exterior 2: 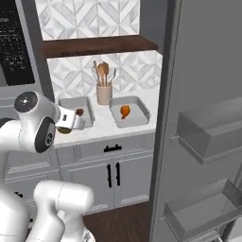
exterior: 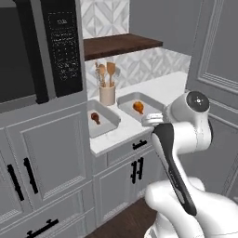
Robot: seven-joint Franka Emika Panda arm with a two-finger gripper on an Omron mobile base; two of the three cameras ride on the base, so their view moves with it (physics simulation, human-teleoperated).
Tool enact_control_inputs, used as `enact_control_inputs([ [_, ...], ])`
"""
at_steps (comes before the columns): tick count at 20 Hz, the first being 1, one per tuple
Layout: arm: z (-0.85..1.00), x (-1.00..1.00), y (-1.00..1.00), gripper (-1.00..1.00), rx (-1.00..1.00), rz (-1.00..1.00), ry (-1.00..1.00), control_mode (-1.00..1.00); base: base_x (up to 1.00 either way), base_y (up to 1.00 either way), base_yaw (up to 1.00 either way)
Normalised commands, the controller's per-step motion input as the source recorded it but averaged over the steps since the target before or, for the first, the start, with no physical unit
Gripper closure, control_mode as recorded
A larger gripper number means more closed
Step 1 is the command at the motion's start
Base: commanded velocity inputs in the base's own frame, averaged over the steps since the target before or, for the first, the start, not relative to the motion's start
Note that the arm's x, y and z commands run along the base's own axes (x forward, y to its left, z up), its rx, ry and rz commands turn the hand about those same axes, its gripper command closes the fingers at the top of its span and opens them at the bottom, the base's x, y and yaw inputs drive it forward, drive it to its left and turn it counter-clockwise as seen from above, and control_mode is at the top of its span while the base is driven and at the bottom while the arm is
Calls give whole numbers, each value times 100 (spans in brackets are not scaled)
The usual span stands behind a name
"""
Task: Place one avocado and one chicken drumstick in each tupperware on the nearby counter, to pack two identical lunches.
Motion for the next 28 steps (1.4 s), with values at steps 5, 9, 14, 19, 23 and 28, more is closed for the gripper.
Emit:
enact_control_inputs([
  [5,0,0,0,100,0,0,0,100,49,-6,3],
  [9,0,0,0,100,0,0,0,100,100,-5,0],
  [14,0,0,0,100,0,0,0,100,94,-12,3],
  [19,-16,54,16,100,0,8,3,-100,29,1,3],
  [23,-51,100,81,100,6,14,14,-100,0,0,0],
  [28,-67,100,88,100,0,3,28,-100,0,0,0],
])
